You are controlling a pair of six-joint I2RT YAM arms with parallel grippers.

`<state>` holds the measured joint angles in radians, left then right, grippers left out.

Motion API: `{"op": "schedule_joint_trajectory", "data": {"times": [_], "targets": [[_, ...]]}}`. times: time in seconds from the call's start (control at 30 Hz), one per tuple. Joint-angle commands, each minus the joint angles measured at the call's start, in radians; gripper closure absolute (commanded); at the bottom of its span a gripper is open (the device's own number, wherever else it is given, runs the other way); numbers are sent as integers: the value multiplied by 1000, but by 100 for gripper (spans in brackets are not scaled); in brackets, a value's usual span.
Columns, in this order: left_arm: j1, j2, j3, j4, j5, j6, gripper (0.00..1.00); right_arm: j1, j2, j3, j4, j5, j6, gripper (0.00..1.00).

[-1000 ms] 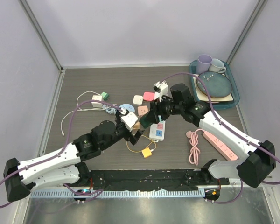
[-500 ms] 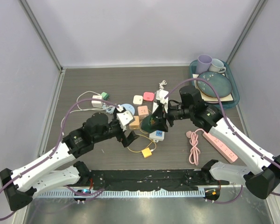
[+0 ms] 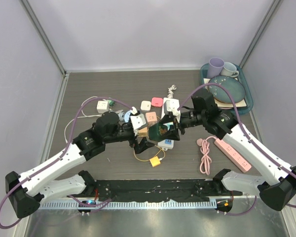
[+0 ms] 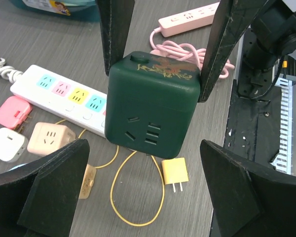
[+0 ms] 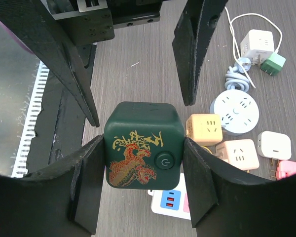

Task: Insert the plug
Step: Pick up the plug from the center of the board.

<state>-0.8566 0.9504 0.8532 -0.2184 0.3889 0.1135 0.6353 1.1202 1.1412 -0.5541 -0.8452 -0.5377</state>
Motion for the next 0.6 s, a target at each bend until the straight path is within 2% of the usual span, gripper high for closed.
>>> {"op": "schedule_joint_trajectory", "data": {"times": [0.0,0.33,0.5,0.57], "targets": [[7,14,12,114,70,5,0,3,-5,46,14,-60,-48,99],[13,62,32,123,151,-3,0,3,-11,48,5,-75,-62,99],[14,79,33,106,169,-9,7,3,-13,48,3,-66,-62,99],[14,83,33,108,169,-12,15,3,-13,48,2,-66,-61,99]]}}
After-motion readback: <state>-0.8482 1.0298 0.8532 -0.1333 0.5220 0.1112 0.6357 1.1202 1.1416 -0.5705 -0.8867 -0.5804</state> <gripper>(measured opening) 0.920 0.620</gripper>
